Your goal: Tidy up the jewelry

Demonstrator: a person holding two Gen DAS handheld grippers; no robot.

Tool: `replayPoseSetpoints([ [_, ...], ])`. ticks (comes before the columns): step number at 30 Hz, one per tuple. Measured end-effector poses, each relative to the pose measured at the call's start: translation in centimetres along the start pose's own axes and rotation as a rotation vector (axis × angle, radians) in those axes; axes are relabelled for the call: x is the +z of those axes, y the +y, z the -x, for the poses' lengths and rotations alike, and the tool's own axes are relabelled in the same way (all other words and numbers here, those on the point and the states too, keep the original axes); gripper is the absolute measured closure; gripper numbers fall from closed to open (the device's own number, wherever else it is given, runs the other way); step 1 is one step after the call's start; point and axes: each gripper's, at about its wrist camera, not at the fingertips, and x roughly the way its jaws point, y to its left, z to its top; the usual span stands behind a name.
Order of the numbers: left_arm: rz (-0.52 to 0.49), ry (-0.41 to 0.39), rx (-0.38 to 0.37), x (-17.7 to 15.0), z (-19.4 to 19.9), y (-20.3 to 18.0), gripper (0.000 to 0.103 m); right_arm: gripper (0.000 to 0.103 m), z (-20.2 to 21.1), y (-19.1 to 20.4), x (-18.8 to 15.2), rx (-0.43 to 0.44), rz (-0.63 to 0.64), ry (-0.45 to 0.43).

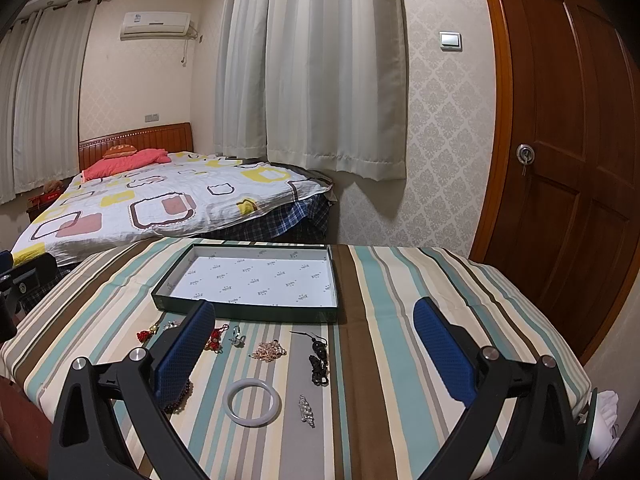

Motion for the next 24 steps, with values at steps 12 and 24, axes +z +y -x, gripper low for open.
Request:
replayPoseSetpoints([
  [12, 0.002, 0.003, -0.001, -0.37, -0.08, 0.09, 0.004, 0.006, -0.05, 0.12, -0.11, -0.001, 0.002, -0.003],
  [24, 0.001, 0.006, -0.001, -0.29, -0.21, 0.03, 0.004, 0.006, -0.09, 0.07, -0.08, -0.002, 0.002, -0.003],
])
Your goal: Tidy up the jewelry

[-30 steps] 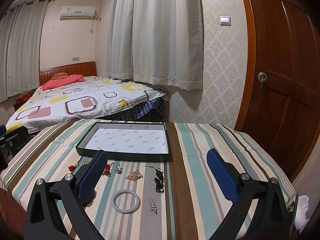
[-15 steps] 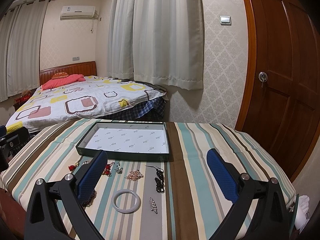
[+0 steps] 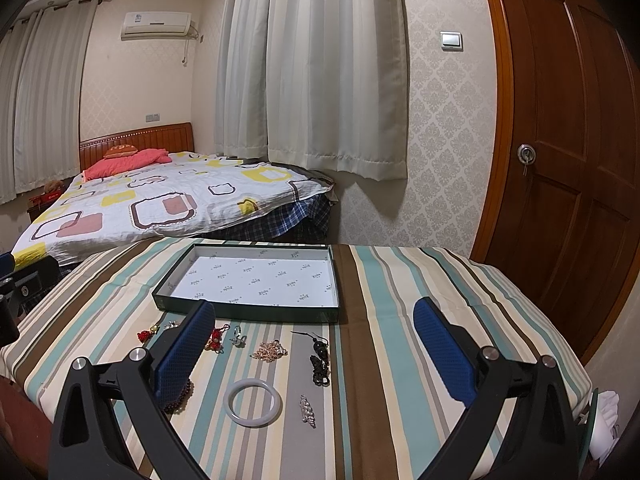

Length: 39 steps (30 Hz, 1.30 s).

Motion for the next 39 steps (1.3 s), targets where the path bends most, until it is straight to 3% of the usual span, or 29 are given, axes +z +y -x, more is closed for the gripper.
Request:
replayPoseSetpoints([
  [14, 0.001, 0.008, -0.007, -0.3, -0.5, 0.0, 0.004, 0.006, 0.2, 0.4, 0.3, 0.0, -0.008, -0.006],
  [23, 0.017, 0.038, -0.006, -2.3, -3.4, 0.9, 0.004, 0.006, -2.1, 0.1, -1.9, -0.01, -0.003, 0.016],
  [39, 0.034, 0.276, 0.045, -9.0, -12.5, 3.5, 0.004, 0.006, -8.7, -0.4, -7.6, -0.012, 0.02, 0.193],
])
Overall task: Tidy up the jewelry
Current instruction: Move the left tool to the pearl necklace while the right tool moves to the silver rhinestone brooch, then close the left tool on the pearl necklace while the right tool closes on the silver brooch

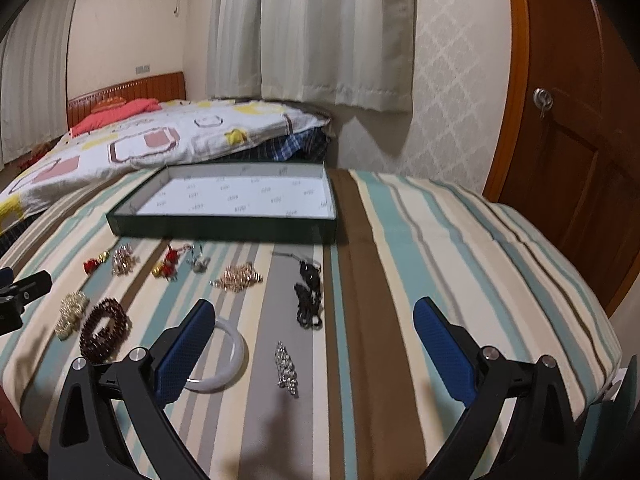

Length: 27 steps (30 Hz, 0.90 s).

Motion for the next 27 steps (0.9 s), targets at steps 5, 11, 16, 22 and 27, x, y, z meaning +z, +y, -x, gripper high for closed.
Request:
replayPoseSetpoints([
  [5, 0.003, 0.064, 0.005, -0.5, -2.5, 0.2, 0.004, 0.006, -1.2, 0.1, -0.5, 0.006, 0.004, 0.04],
  [11, 0.002, 0.113, -0.01, -1.0, -4.4, 0.2, 0.023, 0.006, -2.1, 0.1, -0.9, 0.013, -0.003, 0.074],
  [16, -0.024, 0.131, -0.021, -1.4, -5.1, -0.1, 0.039, 0.006, -2.8, -0.3, -1.2, 0.012, -0.013, 0.098],
  [22, -0.053, 0.118, -0.013, -1.4, -5.1, -0.4, 0.053, 0.006, -3.5, -0.8, -1.7, 0.008, -0.026, 0.131],
  [27, -0.042, 0.108, -0.011, -1.3, -5.1, -0.2, 0.065, 0.007, -3.8, -1.3, -2.1, 0.023, -0.043, 0.152],
])
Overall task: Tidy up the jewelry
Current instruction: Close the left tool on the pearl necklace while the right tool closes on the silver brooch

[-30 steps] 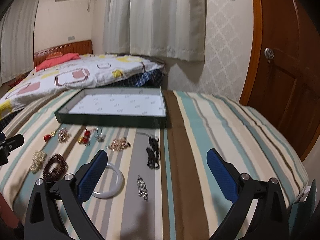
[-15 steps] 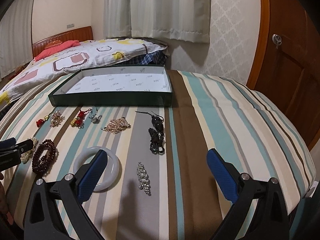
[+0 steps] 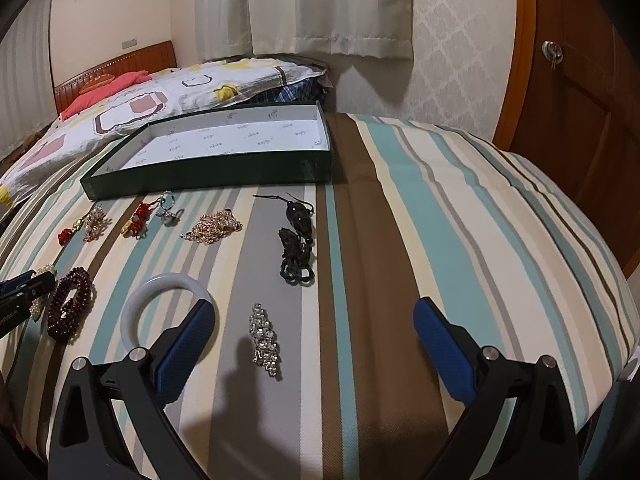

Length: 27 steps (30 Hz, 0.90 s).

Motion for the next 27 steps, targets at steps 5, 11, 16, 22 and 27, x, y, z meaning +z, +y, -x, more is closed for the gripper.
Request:
replayPoseSetpoints([
  [5, 0.014, -0.004, -0.009, 0.1, 0.0, 0.3, 0.074, 0.01, 0.1, 0.2, -0.1, 0.016, 0.011, -0.009],
  [11, 0.015, -0.004, -0.009, 0.0, 0.1, 0.3, 0.074, 0.046, -0.3, 0.4, -0.2, 0.062, 0.023, 0.024],
  [16, 0.018, -0.005, -0.01, 0.0, 0.0, 0.4, 0.075, 0.052, -0.3, 0.9, -0.5, 0.072, 0.048, 0.033],
  [22, 0.014, -0.005, -0.008, 0.0, 0.0, 0.4, 0.076, 0.065, -0.7, 0.8, -1.2, 0.104, 0.049, 0.06],
  [27, 0.023, -0.008, -0.026, 0.0, 0.1, 0.7, 0.077, 0.087, -0.6, 1.1, -1.3, 0.142, 0.057, 0.065],
])
